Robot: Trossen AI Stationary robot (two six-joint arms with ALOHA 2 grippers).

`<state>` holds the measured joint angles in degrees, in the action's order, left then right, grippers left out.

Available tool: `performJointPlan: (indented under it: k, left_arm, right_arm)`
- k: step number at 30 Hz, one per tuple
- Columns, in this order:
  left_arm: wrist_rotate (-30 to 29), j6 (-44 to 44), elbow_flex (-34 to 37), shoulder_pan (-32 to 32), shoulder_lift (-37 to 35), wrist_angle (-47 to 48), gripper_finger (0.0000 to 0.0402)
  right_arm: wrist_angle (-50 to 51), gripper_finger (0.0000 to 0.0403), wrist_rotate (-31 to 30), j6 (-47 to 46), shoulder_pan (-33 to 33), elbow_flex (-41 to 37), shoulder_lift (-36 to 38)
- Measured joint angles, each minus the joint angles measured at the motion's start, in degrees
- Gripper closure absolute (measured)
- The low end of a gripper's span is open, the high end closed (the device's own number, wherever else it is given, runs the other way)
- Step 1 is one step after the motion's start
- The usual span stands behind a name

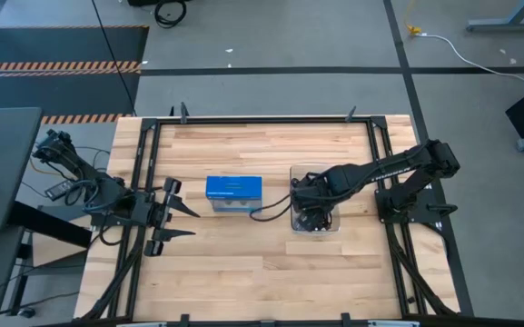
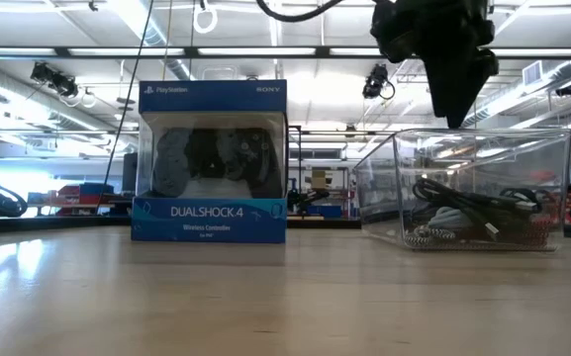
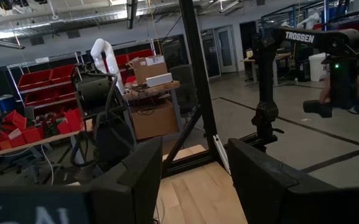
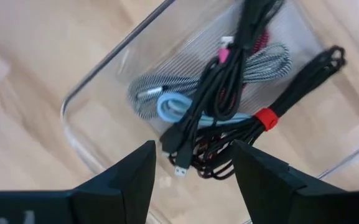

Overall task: Pick and place USB-C Cables
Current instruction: Return to Home Position

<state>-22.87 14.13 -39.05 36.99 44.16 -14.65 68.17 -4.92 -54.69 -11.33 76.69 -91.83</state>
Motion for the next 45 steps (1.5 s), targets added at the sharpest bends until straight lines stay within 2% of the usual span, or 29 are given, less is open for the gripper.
performJointPlan:
  k: [6, 9, 14, 18, 25, 30, 34, 36, 39, 40, 45]
  left_arm:
    - [0.0, 0.0, 0.0, 0.0, 0.0, 0.0, 0.0214]
    - [0.0, 0.1, 0.0, 0.0, 0.0, 0.0, 0.0214]
    - [0.0, 1.8, 0.0, 0.0, 0.0, 0.0, 0.0214]
    - [-0.1, 3.8, 0.0, -0.1, 0.0, 0.2, 0.0214]
    - [-4.8, 1.5, 0.0, -0.6, 0.0, 1.5, 0.0214]
    - [-6.4, -0.3, 0.0, -0.6, 0.0, 3.6, 0.0216]
    - [-12.4, -1.4, 0.0, -0.6, -0.2, 4.1, 0.0253]
    - [-14.7, -1.7, 0.0, -0.6, -1.0, 5.3, 0.0294]
    - [-14.8, -4.4, 0.0, -0.5, -2.3, 11.1, 0.0371]
    - [-14.7, -5.4, 0.0, -0.4, -3.0, 13.8, 0.0385]
    - [-12.9, -10.4, 0.1, -0.4, -7.7, 22.9, 0.0390]
  right_arm:
    - [-1.0, 0.0200, 2.4, 16.8, 0.2, 0.0, 0.0]
    - [-0.9, 0.0209, 1.7, 21.9, 0.3, 0.0, 0.1]
    - [-2.8, 0.0225, 1.4, 25.9, 1.4, 0.6, 0.5]
    - [-6.4, 0.0238, -0.1, 28.6, 2.0, 4.4, 1.4]
    - [-10.9, 0.0245, -1.3, 34.8, 2.4, 10.5, 3.7]
    - [-10.6, 0.0249, -3.6, 35.5, 2.4, 11.0, 5.5]
    - [-9.4, 0.0283, -6.3, 35.4, 2.4, 11.0, 6.8]
    - [-9.0, 0.0318, -7.8, 35.5, 2.2, 11.0, 7.5]
    - [-9.0, 0.0382, -9.2, 37.7, 1.5, 11.0, 8.8]
    - [-9.3, 0.0392, -9.4, 38.7, 1.2, 10.7, 9.4]
    - [-14.8, 0.0388, -10.5, 41.2, 0.0, 5.6, 15.0]
